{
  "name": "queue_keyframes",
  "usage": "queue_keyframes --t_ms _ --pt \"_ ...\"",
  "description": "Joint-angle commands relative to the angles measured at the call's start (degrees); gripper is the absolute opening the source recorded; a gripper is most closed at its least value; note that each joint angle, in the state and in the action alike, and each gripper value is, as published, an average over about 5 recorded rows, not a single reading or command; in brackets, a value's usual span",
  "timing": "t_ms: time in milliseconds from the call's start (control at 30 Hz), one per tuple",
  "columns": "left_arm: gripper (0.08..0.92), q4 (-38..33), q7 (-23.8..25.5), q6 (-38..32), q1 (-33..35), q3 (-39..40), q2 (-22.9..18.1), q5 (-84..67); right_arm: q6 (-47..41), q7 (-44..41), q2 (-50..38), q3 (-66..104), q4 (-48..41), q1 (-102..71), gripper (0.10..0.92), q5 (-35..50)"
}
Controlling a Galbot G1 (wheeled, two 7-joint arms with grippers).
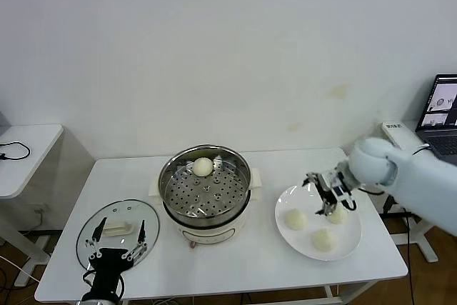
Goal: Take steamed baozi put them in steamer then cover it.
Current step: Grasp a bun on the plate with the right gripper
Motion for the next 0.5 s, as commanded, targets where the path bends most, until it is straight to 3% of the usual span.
queue_keyframes --t_ms 33,500 --pt "0.823 -0.2 0.0 0.2 0.1 0.1 -0.1 0.3 -1.4 1.1 -0.7 4.7 -1.5 -10.5 0.823 -3.8" --pt "0.823 -0.9 0.0 0.1 1.3 -1.0 -0.5 0.4 -2.0 3.1 12.0 4.8 -11.6 -10.1 0.823 -3.5"
